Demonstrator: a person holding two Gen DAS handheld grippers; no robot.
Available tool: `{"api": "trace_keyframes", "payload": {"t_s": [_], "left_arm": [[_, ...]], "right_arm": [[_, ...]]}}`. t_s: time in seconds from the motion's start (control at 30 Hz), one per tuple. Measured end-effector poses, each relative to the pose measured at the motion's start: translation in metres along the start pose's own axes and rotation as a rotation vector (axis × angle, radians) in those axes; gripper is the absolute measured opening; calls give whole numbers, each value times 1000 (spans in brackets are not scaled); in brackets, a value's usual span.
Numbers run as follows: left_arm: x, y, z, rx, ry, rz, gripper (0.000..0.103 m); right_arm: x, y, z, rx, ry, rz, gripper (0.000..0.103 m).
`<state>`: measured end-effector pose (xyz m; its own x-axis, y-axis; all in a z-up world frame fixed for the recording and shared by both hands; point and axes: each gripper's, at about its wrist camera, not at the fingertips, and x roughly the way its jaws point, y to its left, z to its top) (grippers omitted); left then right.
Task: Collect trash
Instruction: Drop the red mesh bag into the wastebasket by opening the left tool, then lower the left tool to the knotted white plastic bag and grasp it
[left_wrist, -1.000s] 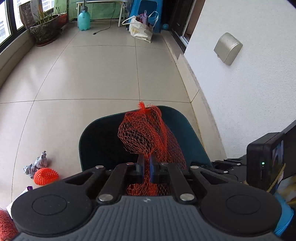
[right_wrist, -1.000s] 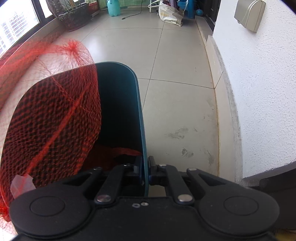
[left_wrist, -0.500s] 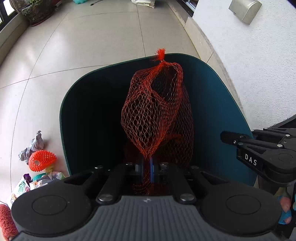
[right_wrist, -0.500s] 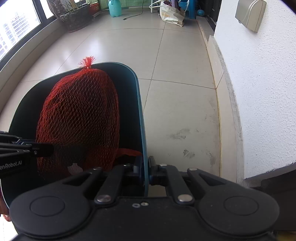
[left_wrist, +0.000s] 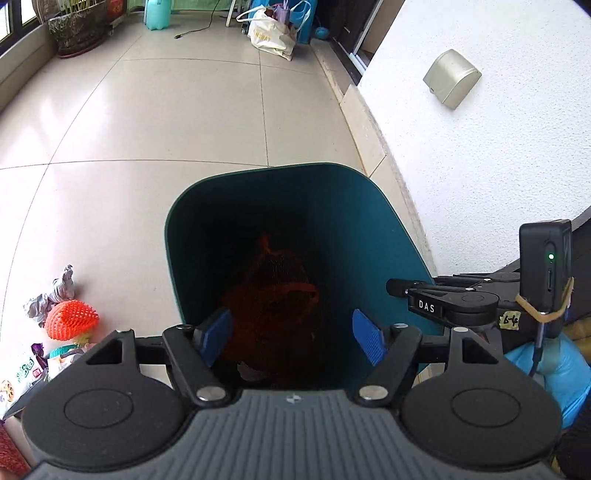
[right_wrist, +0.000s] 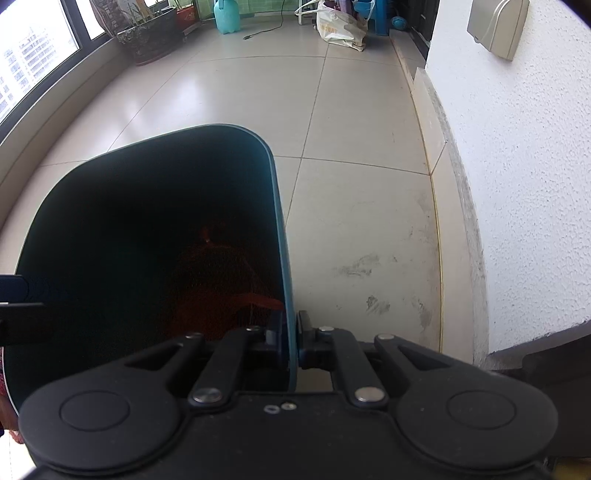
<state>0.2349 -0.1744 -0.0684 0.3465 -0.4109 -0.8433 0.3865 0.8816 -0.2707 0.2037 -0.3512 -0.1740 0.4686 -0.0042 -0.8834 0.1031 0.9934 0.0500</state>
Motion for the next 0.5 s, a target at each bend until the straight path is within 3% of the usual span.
{"api": "trace_keyframes", "payload": {"t_s": [0.13,0.3,0.5], "left_arm": [[-28,19,-11,-6,-58,46,72],[-43,57,-23,-40,-102,142,80],[-22,123,-48,-148,-25,233,80]], "right_arm": [[0,1,0,-6,1,-4,8],[1,7,-1,-28,8,-21,9],[1,12,-4,-45,22,-25,9]]}}
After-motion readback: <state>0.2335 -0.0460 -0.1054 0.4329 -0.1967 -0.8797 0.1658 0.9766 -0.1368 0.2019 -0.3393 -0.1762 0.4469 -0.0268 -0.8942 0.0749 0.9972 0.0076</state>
